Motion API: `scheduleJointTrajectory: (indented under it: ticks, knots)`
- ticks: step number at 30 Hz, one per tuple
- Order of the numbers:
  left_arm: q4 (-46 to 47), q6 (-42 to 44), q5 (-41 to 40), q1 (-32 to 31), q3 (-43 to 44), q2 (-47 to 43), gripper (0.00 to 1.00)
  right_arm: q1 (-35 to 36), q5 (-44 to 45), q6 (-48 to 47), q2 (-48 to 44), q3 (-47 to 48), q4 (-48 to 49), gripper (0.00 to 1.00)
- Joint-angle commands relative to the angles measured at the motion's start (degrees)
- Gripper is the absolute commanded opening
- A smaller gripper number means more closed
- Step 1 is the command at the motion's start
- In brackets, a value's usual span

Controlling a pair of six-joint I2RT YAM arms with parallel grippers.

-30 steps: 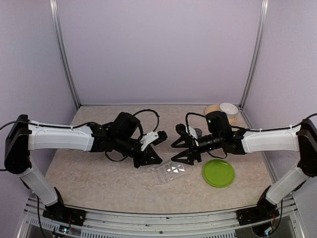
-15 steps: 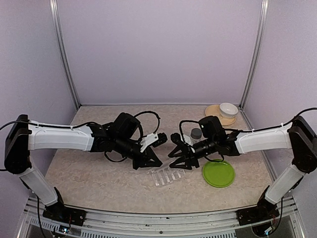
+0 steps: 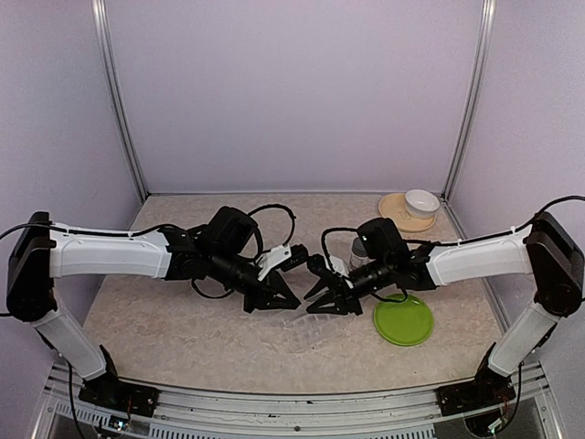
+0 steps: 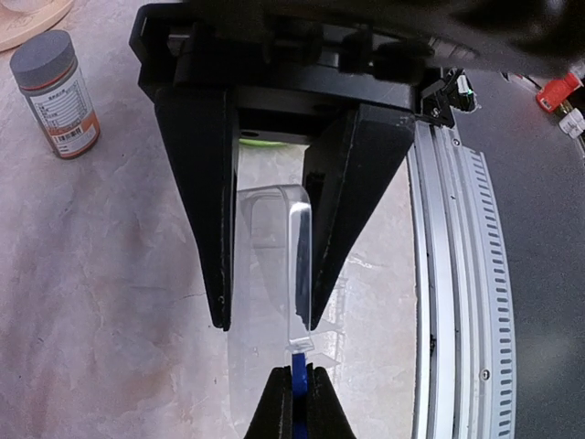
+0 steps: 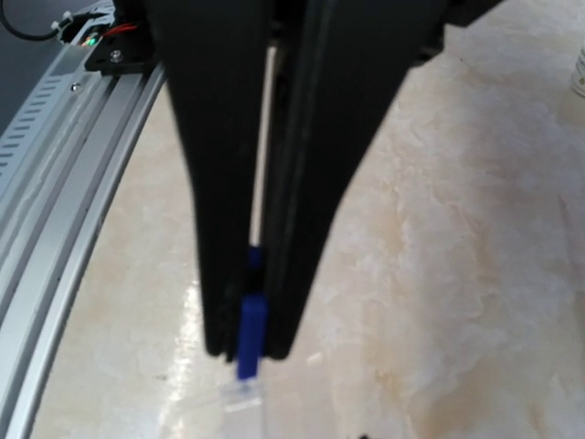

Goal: Sort the pills into containers
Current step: Pass from the left arm to the right

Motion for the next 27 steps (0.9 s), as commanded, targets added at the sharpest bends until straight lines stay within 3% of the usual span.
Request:
scheduleJointTrajectory:
  ticks: [1,10,17,21,27]
  knots:
    - [-0.3,0.5,2.1,0.7,1.8,-1.7,0.00,1.3,0.9,-0.8,-0.9,0.4,-0.5,0.28]
    - [-0.2,0.3,2.4,0.9,1.6,-1.7,0.02,1.9,2.9,-0.4,-1.9,-0.2,0.1,0.13]
    - [0.4,-0.2,2.3,1.2,1.2,-1.7,0.10,2.0,3.2,-0.1,-2.8,-0.2,-0.1,0.03]
    - [1.1,-0.7,2.2,1.6,0.9,-2.1,0.27,2.0,3.6,0.2,-3.3,-0.2,-0.1,0.00]
    - [5.5,-3.8,-0.4,3.1,-1.6,-5.6,0.71,1.9,6.0,1.7,-4.9,-0.6,1.3,0.00]
